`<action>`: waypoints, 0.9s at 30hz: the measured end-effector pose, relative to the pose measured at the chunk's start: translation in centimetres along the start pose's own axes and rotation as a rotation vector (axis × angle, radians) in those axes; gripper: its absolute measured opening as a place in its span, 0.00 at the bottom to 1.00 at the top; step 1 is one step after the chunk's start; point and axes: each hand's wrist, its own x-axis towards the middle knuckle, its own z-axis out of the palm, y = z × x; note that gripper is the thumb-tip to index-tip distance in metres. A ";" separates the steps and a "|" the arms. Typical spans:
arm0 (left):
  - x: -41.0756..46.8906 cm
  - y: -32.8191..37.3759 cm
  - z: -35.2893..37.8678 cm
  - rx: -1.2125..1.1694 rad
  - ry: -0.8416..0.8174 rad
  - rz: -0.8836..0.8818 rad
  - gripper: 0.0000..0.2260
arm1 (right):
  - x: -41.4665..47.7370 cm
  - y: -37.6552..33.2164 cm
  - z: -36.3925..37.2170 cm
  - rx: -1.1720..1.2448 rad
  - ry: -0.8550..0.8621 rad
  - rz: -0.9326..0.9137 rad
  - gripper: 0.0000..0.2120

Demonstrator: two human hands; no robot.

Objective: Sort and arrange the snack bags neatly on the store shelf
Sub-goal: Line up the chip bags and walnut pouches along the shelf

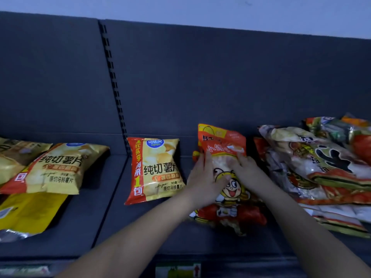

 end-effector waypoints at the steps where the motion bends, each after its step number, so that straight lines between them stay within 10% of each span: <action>1: 0.2 -0.3 0.3 -0.107 -0.060 -0.014 0.39 | 0.2 0.3 0.4 -0.030 0.004 0.015 0.31; 8: -0.2 -1.4 -1.0 -0.158 -0.069 -0.069 0.39 | 0.6 -0.3 0.8 -0.250 0.072 -0.035 0.27; 18: -9.4 -6.6 -13.3 0.765 0.246 0.027 0.23 | -3.1 -11.3 5.6 -0.367 0.084 -0.650 0.23; 27: -23.1 -16.8 -23.4 0.990 0.365 -0.266 0.20 | -6.1 -22.9 17.7 -0.610 -0.033 -1.042 0.27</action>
